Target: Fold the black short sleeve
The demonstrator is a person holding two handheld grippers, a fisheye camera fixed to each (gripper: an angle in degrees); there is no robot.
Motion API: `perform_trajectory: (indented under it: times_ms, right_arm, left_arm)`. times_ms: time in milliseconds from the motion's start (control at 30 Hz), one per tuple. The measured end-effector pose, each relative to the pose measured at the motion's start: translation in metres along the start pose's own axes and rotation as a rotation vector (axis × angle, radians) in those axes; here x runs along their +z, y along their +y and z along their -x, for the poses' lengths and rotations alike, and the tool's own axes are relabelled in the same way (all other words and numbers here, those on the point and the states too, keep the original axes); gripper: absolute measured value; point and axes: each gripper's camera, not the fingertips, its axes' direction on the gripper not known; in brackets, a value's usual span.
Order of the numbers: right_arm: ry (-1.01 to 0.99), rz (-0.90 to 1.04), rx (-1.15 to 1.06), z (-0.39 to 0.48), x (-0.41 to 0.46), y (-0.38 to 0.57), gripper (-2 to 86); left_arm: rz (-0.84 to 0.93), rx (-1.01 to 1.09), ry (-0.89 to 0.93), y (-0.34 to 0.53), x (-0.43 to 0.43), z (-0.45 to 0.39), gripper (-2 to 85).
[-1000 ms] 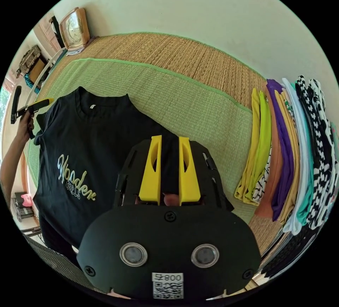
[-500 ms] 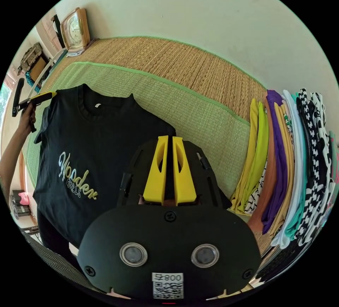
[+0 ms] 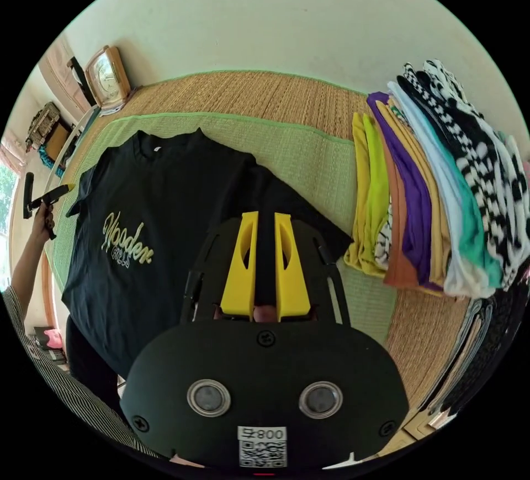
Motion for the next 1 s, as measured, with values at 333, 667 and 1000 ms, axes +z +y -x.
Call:
perform_trajectory:
  times_ms: [333,667,1000]
  right_arm:
    - [-0.079,0.077,0.187,-0.031,0.002,0.09,0.7]
    - [-0.072,0.016,0.22,-0.035,-0.027,0.091,-0.4]
    - [-0.089,0.03,0.243,-0.05,-0.043,0.089,0.0]
  left_arm:
    - [0.05,-0.13,-0.083,0.074,0.01,0.039,1.2]
    - [-0.004,-0.12,-0.09,0.099,0.003,0.042,0.2]
    - [0.008,-0.13,-0.034,0.135,0.009,0.045,1.1]
